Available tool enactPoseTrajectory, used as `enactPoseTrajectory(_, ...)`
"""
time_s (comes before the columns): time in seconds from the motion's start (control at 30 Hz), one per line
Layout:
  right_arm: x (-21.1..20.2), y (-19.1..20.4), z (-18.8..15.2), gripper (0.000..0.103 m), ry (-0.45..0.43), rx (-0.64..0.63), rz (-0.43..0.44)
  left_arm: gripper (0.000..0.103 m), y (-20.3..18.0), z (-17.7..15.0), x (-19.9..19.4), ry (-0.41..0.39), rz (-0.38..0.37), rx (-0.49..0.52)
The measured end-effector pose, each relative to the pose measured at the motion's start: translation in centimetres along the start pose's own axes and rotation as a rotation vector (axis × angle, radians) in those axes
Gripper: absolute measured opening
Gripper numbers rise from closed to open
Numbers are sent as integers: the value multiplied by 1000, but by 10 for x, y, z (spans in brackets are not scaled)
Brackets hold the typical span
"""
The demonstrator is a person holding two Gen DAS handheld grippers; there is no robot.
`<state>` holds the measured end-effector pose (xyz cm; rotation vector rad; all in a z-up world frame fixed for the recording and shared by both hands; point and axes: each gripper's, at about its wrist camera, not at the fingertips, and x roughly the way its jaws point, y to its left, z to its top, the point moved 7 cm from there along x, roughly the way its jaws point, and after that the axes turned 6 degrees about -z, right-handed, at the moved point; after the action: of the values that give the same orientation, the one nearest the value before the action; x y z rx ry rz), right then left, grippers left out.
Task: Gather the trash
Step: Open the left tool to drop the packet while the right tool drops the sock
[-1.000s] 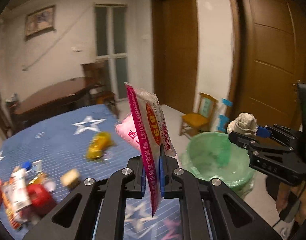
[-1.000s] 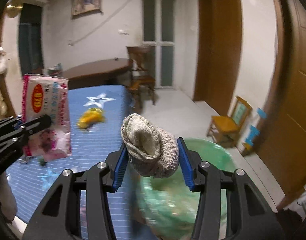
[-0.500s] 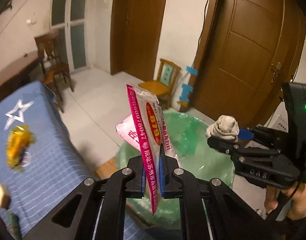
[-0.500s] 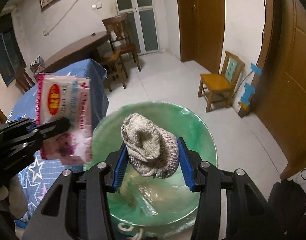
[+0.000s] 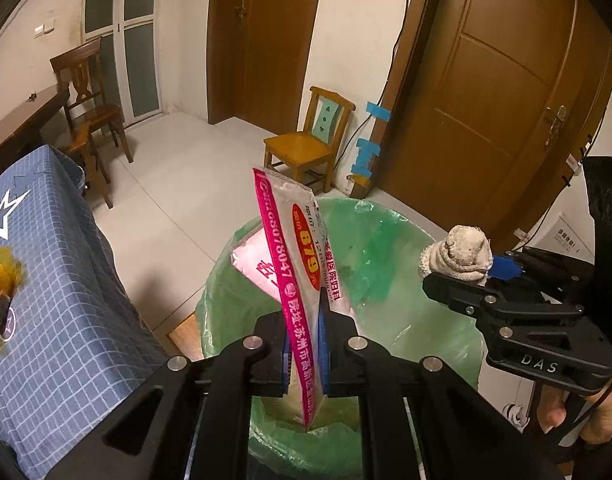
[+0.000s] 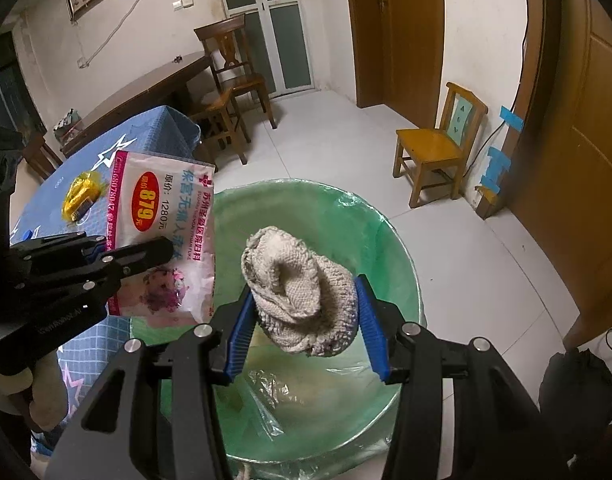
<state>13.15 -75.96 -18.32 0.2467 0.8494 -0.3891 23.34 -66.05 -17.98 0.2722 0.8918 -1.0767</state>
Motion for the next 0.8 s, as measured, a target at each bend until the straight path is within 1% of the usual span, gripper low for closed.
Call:
enactPoseTrajectory(0.1, 2, -3, 0, 48, -1, 3, 3, 11, -1, -3, 5, 2, 12, -2)
enactPoseTrajectory(0.13, 2, -3, 0, 48, -1, 4, 1, 15, 1, -6, 0, 4, 17, -3)
enactPoseTrajectory(0.17, 2, -4, 0, 49, -4, 5, 1, 23, 3, -6, -1, 7, 22, -2)
enactPoseTrajectory(0.2, 3, -6, 2, 52, -5, 8, 1, 30, 3, -6, 1, 5, 26, -1)
enactPoseTrajectory(0.23, 3, -7, 2, 55, -6, 13, 6, 42, 5, -8, -5, 0, 32, 0)
enactPoseTrajectory(0.27, 2, -8, 2, 59, -8, 18, 10, 52, 7, -10, -11, -9, 36, 4)
enactPoseTrajectory(0.3, 0, -10, 2, 62, -16, 25, 9, 55, 7, -9, -11, -13, 38, 4)
enactPoseTrajectory(0.33, -1, -10, 2, 62, -20, 28, 9, 60, 8, -9, -12, -19, 38, 3)
enactPoseTrajectory(0.4, -2, -13, 2, 62, -24, 36, 12, 62, 8, -10, -17, -25, 42, -1)
enactPoseTrajectory(0.6, -5, -17, -2, 63, -32, 48, 14, 62, 14, -15, -26, -27, 46, -15)
enactPoseTrajectory(0.7, -12, -13, -6, 63, -48, 49, 16, 62, 16, -21, -41, -38, 49, -18)
enactPoseTrajectory(0.8, -27, -4, -10, 63, -92, 34, 27, 62, 22, -31, -64, -58, 56, -28)
